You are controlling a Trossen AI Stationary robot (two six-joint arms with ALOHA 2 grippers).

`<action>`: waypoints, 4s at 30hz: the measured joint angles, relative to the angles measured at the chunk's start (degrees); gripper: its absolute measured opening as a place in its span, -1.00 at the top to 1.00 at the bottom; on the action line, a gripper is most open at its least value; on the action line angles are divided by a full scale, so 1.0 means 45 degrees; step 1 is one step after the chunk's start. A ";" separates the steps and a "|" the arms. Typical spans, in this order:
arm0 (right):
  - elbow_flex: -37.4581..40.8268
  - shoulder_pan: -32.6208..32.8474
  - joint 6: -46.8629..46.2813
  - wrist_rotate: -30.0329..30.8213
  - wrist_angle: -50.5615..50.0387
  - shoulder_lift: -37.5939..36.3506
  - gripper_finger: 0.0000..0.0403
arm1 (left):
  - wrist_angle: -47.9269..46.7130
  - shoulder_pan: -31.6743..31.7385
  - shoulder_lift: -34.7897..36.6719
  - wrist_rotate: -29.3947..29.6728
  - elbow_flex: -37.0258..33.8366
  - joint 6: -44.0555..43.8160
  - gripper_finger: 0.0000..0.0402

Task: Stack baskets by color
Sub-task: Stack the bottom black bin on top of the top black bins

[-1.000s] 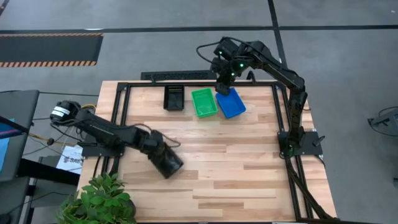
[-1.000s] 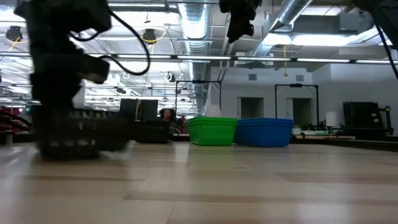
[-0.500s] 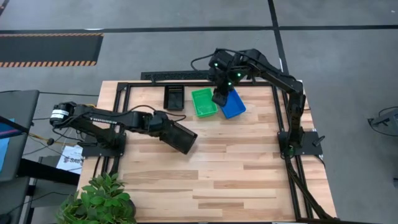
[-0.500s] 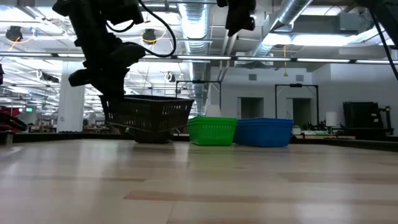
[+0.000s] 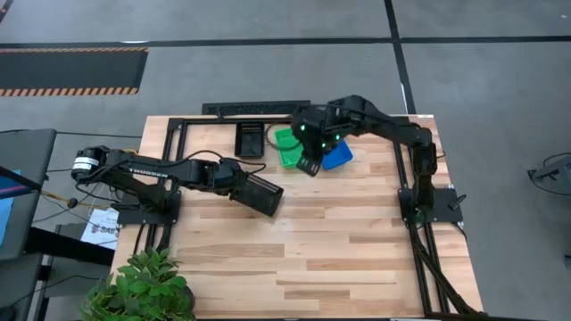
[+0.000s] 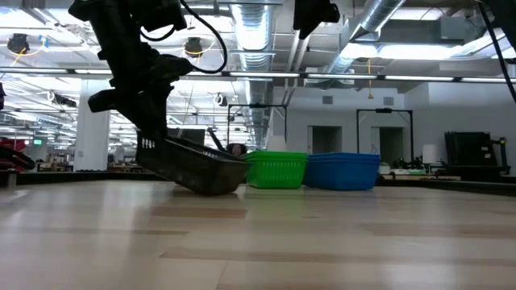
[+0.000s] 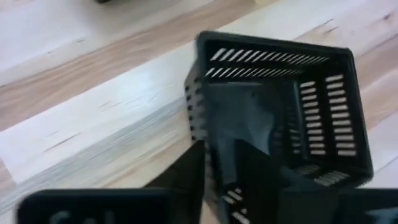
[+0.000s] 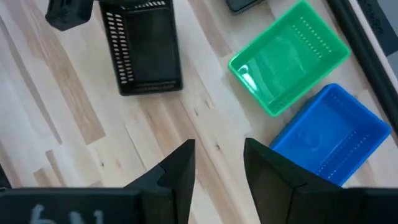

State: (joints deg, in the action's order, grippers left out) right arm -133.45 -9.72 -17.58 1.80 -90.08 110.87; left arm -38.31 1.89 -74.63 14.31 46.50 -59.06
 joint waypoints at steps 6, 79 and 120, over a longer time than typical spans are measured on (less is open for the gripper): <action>0.0596 0.1045 -0.1152 0.0903 0.0010 0.0005 0.05 | 0.0863 0.0005 0.0005 0.0017 0.0004 0.0486 0.18; 0.9404 0.0267 0.2579 -0.0280 1.5272 0.1904 -0.24 | -0.0241 0.1355 1.2099 0.2600 0.0010 0.2752 -0.32; 0.9223 0.0179 0.0852 -0.2126 1.4429 0.2768 0.95 | -0.0411 0.1355 1.2094 0.2914 0.0010 0.2742 -0.32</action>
State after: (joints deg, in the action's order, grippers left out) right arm -91.94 -8.91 -13.75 -7.77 -25.15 123.32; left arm -40.16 7.99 -20.21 27.42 46.54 -46.72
